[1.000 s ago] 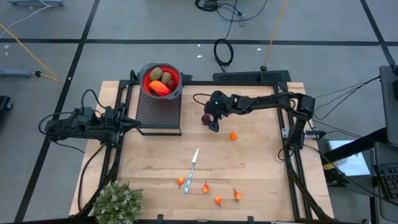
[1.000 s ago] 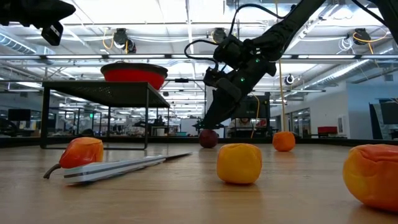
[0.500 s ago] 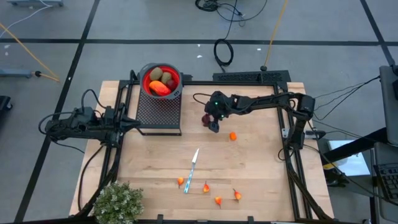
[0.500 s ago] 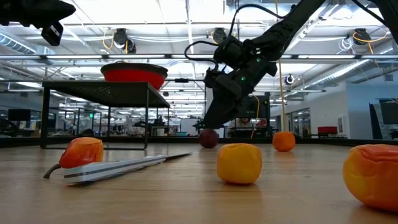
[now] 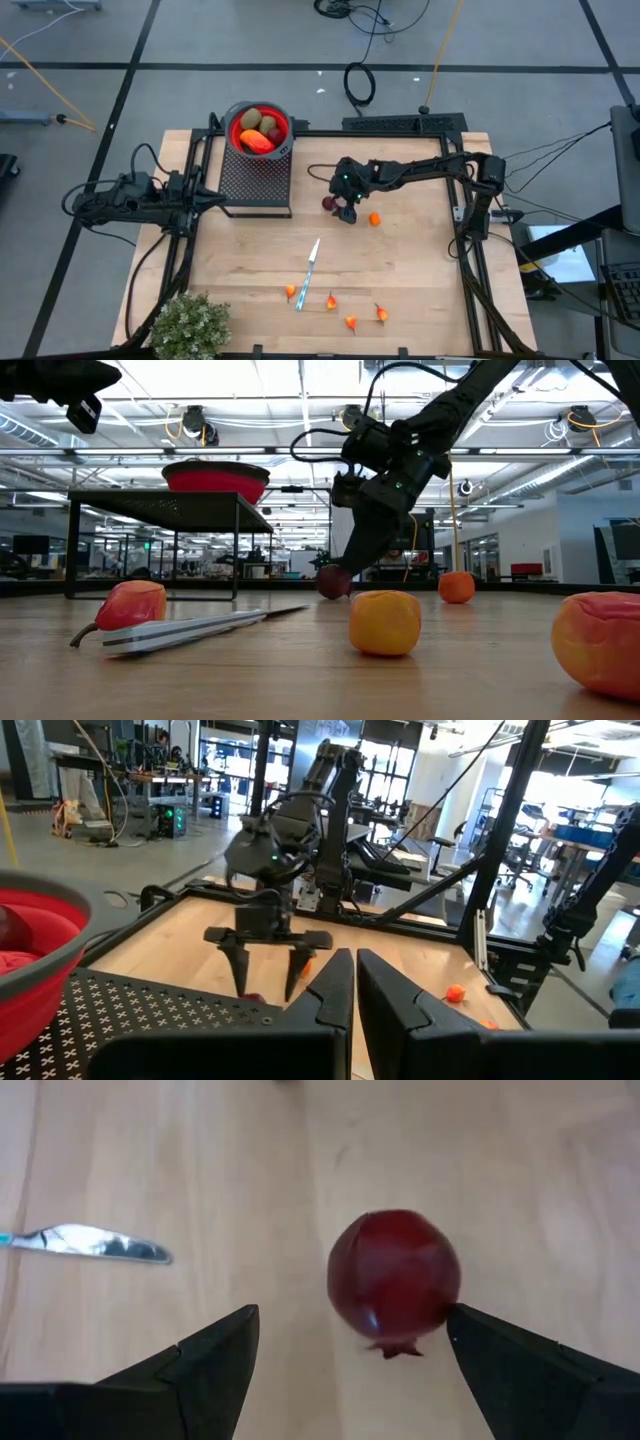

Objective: Pick & Place Fruit
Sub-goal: Put the red pomegranate into the red strainer bowl on the shelf

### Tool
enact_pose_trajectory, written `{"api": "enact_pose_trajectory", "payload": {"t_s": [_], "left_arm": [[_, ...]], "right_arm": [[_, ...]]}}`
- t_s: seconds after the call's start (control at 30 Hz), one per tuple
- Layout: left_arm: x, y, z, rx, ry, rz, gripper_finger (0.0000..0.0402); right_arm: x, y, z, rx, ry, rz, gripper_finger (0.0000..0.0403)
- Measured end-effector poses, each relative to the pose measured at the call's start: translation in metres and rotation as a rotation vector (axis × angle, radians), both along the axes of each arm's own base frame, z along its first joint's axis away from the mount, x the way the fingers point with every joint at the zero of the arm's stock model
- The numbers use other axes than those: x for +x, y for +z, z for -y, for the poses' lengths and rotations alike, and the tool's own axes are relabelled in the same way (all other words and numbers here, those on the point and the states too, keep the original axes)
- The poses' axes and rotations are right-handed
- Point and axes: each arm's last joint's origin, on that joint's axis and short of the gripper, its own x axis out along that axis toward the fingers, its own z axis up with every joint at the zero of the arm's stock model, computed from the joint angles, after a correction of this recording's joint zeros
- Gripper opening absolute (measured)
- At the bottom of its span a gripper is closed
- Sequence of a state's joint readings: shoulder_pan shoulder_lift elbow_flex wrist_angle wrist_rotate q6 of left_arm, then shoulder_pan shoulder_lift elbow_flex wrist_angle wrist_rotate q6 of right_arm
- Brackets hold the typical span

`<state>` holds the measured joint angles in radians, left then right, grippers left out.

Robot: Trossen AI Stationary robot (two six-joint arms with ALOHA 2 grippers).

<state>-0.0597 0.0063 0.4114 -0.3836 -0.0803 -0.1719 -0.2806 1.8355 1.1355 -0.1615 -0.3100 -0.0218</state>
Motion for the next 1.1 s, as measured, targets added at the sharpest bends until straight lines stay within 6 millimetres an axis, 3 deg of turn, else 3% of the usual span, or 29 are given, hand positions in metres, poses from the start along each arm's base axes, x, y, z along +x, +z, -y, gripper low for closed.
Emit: {"api": "enact_pose_trajectory", "payload": {"t_s": [0.27,0.67,1.1], "left_arm": [[0.000,0.000,0.000,0.003,0.000,0.000,0.0002],[0.000,0.000,0.000,0.003,0.000,-0.001,0.0019],[0.000,0.000,0.000,-0.021,-0.001,0.000,0.0019]], "right_arm": [[0.006,0.007,-0.010,-0.157,0.017,0.043,0.0318],[0.013,0.013,-0.011,-0.153,0.102,0.153,0.0318],[0.013,0.009,-0.008,-0.203,0.095,0.131,0.0318]]}}
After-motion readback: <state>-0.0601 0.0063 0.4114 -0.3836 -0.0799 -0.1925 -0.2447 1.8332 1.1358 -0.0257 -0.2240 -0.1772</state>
